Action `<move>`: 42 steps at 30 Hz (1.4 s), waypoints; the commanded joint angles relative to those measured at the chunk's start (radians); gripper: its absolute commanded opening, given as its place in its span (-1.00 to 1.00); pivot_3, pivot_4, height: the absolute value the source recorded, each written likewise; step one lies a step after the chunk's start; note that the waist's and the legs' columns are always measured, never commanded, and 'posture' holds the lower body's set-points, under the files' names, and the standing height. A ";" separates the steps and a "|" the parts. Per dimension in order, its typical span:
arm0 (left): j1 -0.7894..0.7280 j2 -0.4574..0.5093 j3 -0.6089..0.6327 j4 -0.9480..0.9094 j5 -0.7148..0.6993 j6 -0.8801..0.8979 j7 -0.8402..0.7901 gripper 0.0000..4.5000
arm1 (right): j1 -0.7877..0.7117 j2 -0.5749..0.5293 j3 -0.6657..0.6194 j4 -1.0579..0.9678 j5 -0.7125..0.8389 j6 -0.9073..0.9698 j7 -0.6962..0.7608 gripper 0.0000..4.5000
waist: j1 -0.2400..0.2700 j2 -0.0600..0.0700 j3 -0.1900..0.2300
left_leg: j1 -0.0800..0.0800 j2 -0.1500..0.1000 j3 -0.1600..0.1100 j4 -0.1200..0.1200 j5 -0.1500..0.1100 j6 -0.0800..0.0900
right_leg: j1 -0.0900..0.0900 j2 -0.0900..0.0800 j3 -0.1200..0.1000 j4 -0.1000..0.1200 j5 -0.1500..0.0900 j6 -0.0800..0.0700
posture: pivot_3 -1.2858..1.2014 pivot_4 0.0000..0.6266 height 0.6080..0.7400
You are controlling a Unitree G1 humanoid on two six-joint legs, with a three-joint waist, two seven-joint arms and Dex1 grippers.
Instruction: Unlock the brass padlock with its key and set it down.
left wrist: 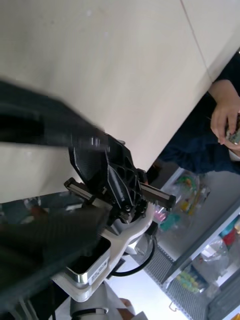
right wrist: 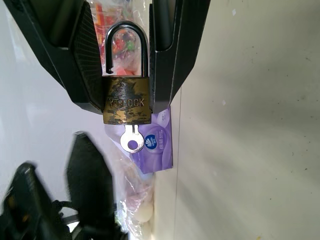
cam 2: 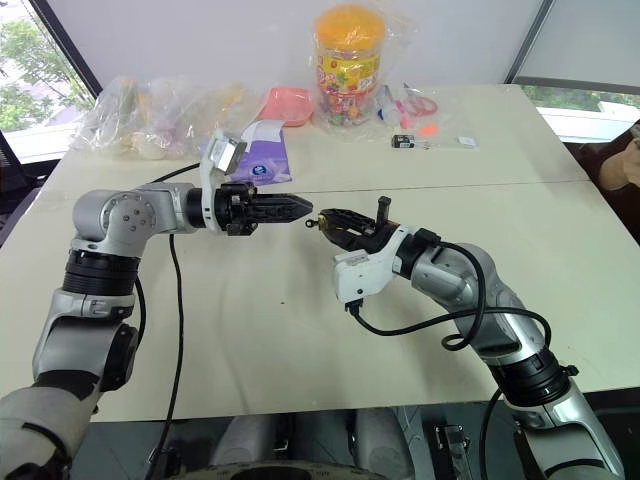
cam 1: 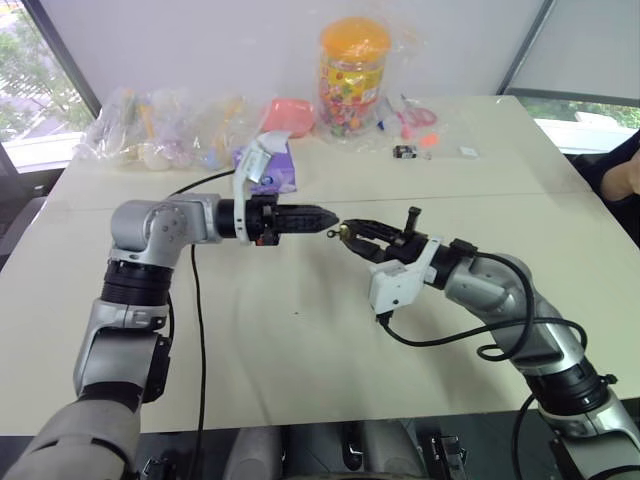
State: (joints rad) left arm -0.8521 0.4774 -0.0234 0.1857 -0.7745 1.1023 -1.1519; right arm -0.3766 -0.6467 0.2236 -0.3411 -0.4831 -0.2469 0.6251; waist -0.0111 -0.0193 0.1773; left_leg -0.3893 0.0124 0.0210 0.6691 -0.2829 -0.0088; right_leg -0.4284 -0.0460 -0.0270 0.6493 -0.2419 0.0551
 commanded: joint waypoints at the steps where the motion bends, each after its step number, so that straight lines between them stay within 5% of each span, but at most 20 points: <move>1: 0.013 0.010 -0.015 -0.062 0.012 -0.038 -0.010 0.35 | -0.012 0.004 -0.019 -0.034 0.021 -0.002 -0.003 -0.69 | 0.000 0.000 0.000 | 0.000 0.000 0.000 0.000 0.000 0.000 | 0.000 0.000 0.000 0.000 0.000 0.000 | 0.03 -0.52 0.96; 15: 0.012 -0.064 -0.080 -0.017 0.125 -0.207 0.006 0.35 | -0.025 0.006 -0.020 -0.035 0.026 0.009 0.000 -0.69 | 0.000 0.000 0.000 | 0.000 0.000 0.000 0.000 0.000 0.000 | 0.000 0.000 0.001 0.000 0.000 0.000 | 0.03 -0.52 0.96; 18: 0.010 -0.072 -0.088 -0.005 0.144 -0.224 0.001 -0.01 | -0.027 0.006 -0.021 -0.037 0.026 0.012 0.000 -0.69 | 0.000 0.000 0.000 | 0.000 0.000 0.000 0.000 0.000 0.000 | 0.000 0.000 0.001 0.000 0.000 0.000 | 0.03 -0.52 0.96; 23: 0.010 -0.078 -0.091 0.006 0.165 -0.243 -0.001 -0.98 | -0.027 0.007 -0.022 -0.040 0.026 0.016 -0.002 -0.69 | 0.000 0.000 0.000 | 0.000 0.000 0.000 0.000 0.000 0.000 | 0.000 0.000 0.000 0.000 0.000 0.000 | 0.03 -0.52 0.96; 31: 0.011 -0.078 -0.095 0.007 0.183 -0.254 -0.004 -0.98 | -0.027 0.010 -0.020 -0.046 0.036 0.023 0.001 -0.69 | 0.000 0.000 0.000 | 0.000 0.000 0.000 0.000 0.000 0.000 | 0.000 0.000 0.000 0.000 0.000 0.000 | 0.03 -0.52 0.96; 38: 0.010 -0.070 -0.107 0.011 0.199 -0.278 -0.022 -1.00 | -0.001 0.007 -0.033 -0.079 0.129 0.127 0.082 0.87 | 0.000 0.000 0.000 | 0.000 0.000 0.000 0.000 0.000 0.000 | 0.000 0.000 0.000 0.000 0.000 0.000 | 0.03 -0.52 0.96; 42: 0.011 -0.056 -0.111 0.017 0.216 -0.313 -0.040 -1.00 | 0.035 -0.007 -0.091 -0.119 0.251 0.273 0.155 0.98 | 0.001 0.000 0.000 | 0.000 0.000 0.000 0.000 0.000 0.000 | 0.000 0.000 0.000 0.000 0.000 0.000 | 0.03 -0.52 0.96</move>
State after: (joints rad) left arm -0.8235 0.4122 -0.1433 0.2095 -0.5656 0.8159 -1.1770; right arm -0.3391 -0.6428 0.1851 -0.4070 -0.2914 -0.0233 0.7584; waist -0.0097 -0.0193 0.1773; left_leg -0.3894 0.0124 0.0211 0.6691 -0.2827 -0.0091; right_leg -0.4284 -0.0459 -0.0268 0.6493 -0.2418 0.0549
